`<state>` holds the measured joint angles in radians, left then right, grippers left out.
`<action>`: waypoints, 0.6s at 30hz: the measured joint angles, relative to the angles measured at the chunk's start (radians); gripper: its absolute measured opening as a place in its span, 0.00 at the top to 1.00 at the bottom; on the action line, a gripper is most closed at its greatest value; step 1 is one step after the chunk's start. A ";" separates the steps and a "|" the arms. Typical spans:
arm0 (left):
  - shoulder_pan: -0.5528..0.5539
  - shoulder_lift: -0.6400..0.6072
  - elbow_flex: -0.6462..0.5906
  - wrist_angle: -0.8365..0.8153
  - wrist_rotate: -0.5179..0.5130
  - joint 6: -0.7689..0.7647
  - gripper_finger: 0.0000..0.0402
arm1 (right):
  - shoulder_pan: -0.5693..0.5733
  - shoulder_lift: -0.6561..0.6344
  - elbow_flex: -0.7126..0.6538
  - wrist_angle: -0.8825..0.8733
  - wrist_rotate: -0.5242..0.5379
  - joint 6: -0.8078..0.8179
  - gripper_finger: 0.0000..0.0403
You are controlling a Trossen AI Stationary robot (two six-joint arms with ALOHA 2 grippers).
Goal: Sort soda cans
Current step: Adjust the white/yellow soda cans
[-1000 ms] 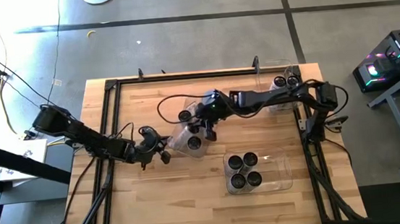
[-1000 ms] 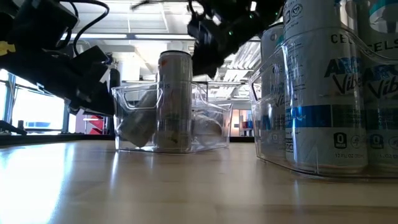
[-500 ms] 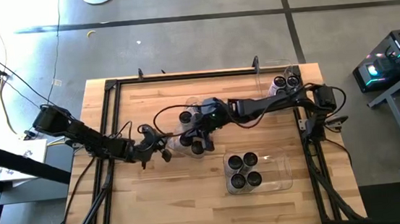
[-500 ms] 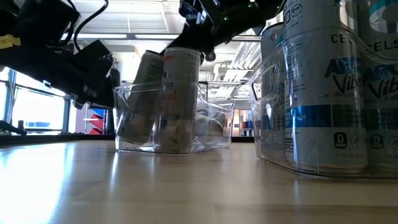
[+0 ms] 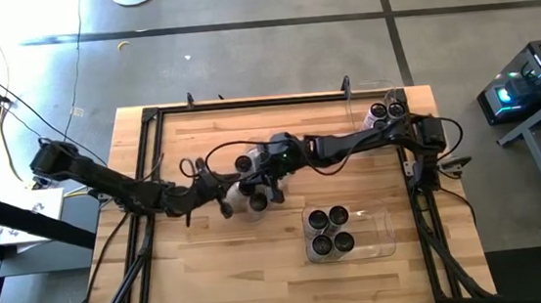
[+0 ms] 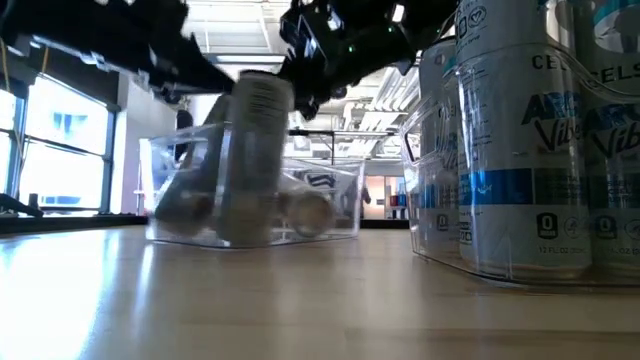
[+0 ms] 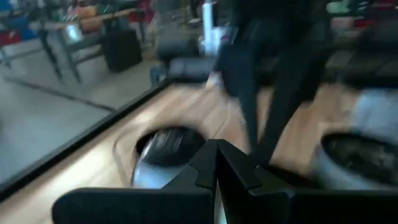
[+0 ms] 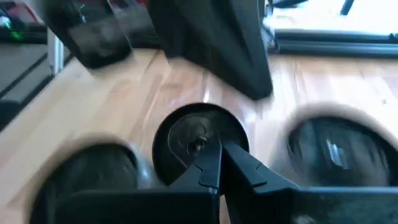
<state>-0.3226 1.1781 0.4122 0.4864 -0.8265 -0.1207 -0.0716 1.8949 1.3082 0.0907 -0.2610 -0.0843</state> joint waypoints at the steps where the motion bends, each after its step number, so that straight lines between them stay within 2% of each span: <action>1: -0.001 -0.016 0.008 -0.012 0.009 0.015 1.00 | -0.002 0.002 -0.001 -0.002 0.001 -0.001 1.00; 6: -0.009 -0.082 0.024 -0.020 0.064 0.096 1.00 | -0.001 0.003 -0.002 -0.010 0.003 -0.002 1.00; 12: -0.020 -0.133 0.024 -0.067 0.101 0.076 1.00 | -0.002 0.003 -0.002 -0.004 0.001 -0.008 1.00; 15: -0.034 -0.162 0.030 -0.179 0.098 0.025 1.00 | -0.004 -0.011 -0.001 -0.038 0.002 -0.047 1.00; 18: -0.057 -0.186 0.095 -0.423 0.079 -0.091 1.00 | -0.010 -0.063 -0.001 -0.114 0.059 -0.055 1.00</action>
<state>-0.3793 0.9926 0.5070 0.0637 -0.7470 -0.2117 -0.0813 1.8320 1.3074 -0.0232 -0.2023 -0.1394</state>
